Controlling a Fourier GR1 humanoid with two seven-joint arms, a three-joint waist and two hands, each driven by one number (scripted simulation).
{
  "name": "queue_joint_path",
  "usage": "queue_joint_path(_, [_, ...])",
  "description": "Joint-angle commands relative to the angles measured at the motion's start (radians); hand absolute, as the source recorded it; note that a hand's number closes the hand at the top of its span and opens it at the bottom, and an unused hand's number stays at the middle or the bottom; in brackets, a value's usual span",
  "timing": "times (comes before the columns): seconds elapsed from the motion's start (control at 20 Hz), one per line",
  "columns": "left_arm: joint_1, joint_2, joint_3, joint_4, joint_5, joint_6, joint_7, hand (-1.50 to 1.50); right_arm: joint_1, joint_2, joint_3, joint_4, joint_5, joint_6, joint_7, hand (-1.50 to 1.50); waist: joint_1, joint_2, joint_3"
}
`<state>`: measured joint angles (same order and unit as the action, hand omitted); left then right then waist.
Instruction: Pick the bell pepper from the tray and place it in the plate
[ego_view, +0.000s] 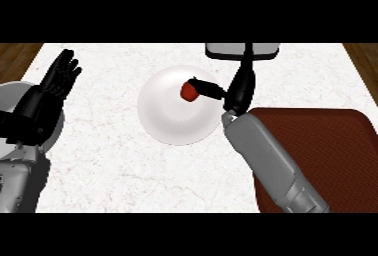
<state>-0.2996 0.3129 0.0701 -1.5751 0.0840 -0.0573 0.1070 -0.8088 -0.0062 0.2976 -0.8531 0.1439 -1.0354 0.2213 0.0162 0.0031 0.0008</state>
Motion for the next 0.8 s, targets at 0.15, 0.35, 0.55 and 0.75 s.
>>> queue_joint_path(0.15, [-0.021,-0.021,-0.003,0.012,-0.038,0.019,0.029,0.00,0.259,-0.084,0.017,-0.275,0.016,0.070,-0.046,-1.50,-0.026,-0.006,-0.001])
queue_joint_path(0.35, [-0.007,0.019,0.062,-0.012,0.010,-0.011,0.036,0.00,0.448,-0.158,0.088,-0.508,0.051,0.107,0.022,-1.50,-0.034,-0.010,-0.001])
queue_joint_path(0.55, [0.025,-0.005,0.033,-0.051,-0.024,-0.014,0.036,0.00,0.526,-0.239,0.026,-0.594,0.060,0.176,0.007,-1.50,-0.023,-0.006,-0.001])
queue_joint_path(0.75, [0.022,-0.011,0.055,0.005,-0.016,-0.025,-0.012,0.00,0.715,-0.309,0.050,-0.818,0.054,0.223,0.032,-1.50,-0.031,-0.007,-0.001])
